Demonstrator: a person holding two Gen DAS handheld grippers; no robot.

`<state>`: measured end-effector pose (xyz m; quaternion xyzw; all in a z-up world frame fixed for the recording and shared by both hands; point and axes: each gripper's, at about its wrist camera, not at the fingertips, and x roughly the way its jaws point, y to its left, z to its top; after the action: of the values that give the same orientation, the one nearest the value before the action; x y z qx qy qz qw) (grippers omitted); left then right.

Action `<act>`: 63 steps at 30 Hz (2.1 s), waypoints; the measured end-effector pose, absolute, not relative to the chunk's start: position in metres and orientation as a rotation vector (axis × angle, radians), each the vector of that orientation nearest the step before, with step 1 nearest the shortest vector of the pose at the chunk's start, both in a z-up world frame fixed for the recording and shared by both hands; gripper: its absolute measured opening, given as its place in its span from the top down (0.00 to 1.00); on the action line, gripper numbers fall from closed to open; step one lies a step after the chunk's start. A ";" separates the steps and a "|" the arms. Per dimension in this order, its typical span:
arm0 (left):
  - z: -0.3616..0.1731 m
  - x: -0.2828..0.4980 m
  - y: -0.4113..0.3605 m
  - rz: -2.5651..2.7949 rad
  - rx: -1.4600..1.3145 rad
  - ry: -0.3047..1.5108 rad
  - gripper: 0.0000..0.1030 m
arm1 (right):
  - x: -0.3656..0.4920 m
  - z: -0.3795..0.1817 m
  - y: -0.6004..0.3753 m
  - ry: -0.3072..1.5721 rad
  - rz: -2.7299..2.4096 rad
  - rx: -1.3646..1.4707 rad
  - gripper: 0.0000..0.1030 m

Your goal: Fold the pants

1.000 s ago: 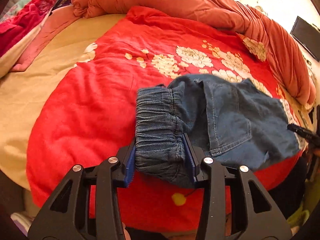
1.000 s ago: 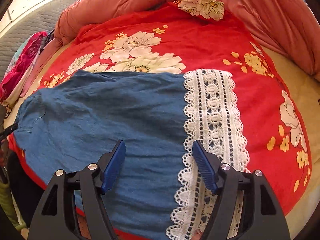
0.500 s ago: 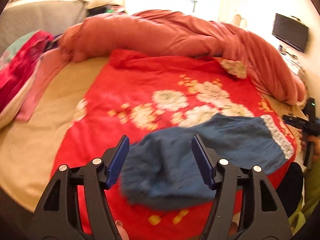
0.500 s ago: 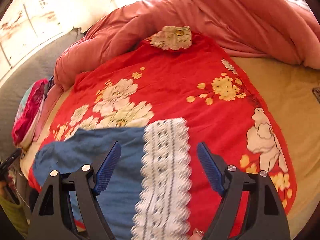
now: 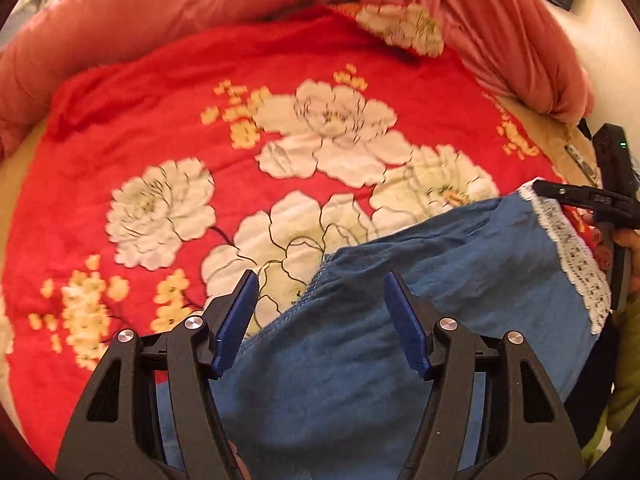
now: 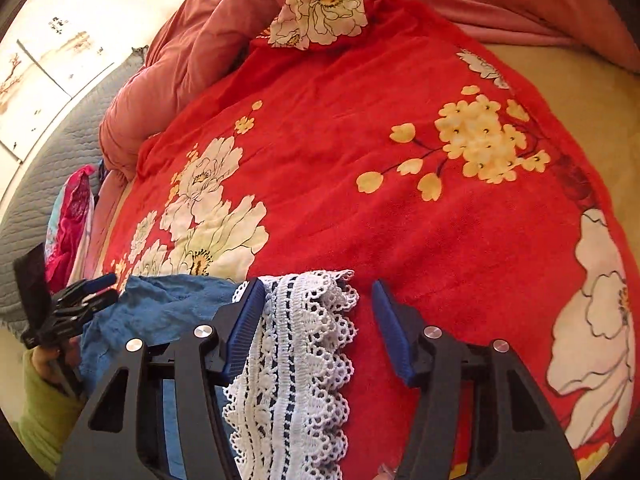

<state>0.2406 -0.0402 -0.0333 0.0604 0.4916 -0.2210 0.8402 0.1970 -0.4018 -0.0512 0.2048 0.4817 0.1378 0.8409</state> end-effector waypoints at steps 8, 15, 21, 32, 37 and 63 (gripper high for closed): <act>-0.057 0.249 -0.046 -0.597 -0.001 1.072 0.45 | 0.188 -0.053 -0.385 0.982 0.382 0.358 0.75; -0.045 0.248 -0.050 -0.549 -0.040 1.015 0.89 | 0.165 -0.017 -0.376 0.792 0.363 0.281 0.80; -0.050 0.257 -0.054 -0.460 0.000 0.988 0.89 | 0.199 -0.031 -0.361 0.919 0.245 0.105 0.79; -0.064 0.257 -0.043 -0.447 -0.054 0.972 0.59 | 0.193 -0.041 -0.360 0.901 0.115 -0.014 0.44; -0.045 0.235 -0.030 -0.437 -0.086 0.935 0.32 | 0.163 -0.016 -0.384 0.806 0.052 0.133 0.40; 0.000 0.044 0.172 -0.068 -0.292 0.817 0.13 | 0.034 -0.022 -0.392 0.901 0.188 0.444 0.39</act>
<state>0.0441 0.1717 0.0000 -0.1416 0.3957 -0.0328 0.9068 0.0339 -0.3917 -0.0221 0.2122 0.4311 0.0899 0.8724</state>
